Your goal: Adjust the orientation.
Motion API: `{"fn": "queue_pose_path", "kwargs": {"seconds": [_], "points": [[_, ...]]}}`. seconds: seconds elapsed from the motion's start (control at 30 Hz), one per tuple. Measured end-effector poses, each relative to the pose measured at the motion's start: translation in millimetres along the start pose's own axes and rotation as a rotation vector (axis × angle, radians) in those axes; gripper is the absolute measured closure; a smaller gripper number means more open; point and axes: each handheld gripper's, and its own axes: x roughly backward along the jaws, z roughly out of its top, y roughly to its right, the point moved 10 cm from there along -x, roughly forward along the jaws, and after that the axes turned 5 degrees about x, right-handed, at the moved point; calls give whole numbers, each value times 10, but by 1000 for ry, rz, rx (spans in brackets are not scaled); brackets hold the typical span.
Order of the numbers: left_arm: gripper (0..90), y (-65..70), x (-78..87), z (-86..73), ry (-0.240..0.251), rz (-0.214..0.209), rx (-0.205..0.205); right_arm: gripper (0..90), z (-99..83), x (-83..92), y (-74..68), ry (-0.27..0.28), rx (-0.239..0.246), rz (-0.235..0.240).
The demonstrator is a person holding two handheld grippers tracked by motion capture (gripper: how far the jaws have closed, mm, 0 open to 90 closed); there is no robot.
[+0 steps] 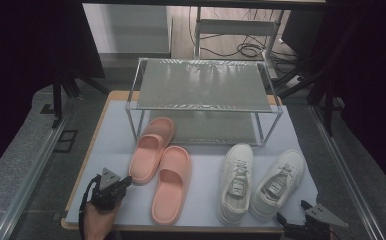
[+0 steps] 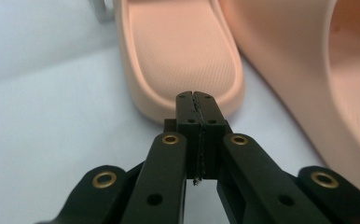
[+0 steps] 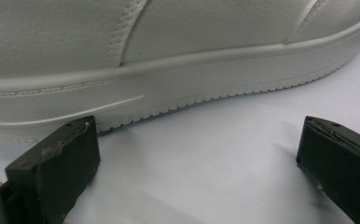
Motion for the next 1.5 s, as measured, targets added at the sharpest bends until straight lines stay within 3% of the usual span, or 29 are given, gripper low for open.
{"fn": "queue_pose_path", "kwargs": {"seconds": [0.17, 0.43, 0.63, 1.0, 1.3, 1.5], "points": [[898, 39, -49, -126, -38, 1, -18, 0, -1, 0, -2, -1, -1, 1], [898, 25, -160, -151, -76, 36, -37, 0, 0, 0, 0, 1, 0, 1], [898, 27, -199, -111, -78, 44, -41, 0, 0, 0, 0, 1, 1, 1], [897, 69, -316, 102, -44, 48, -48, 0, 0, 0, 0, 1, 0, 1], [897, 75, -315, 3, -77, 48, -52, 0, -1, 0, -2, 0, -1, 2], [897, 66, -375, 67, -72, 52, -50, 0, 0, 0, 0, 0, 0, 1]]}}
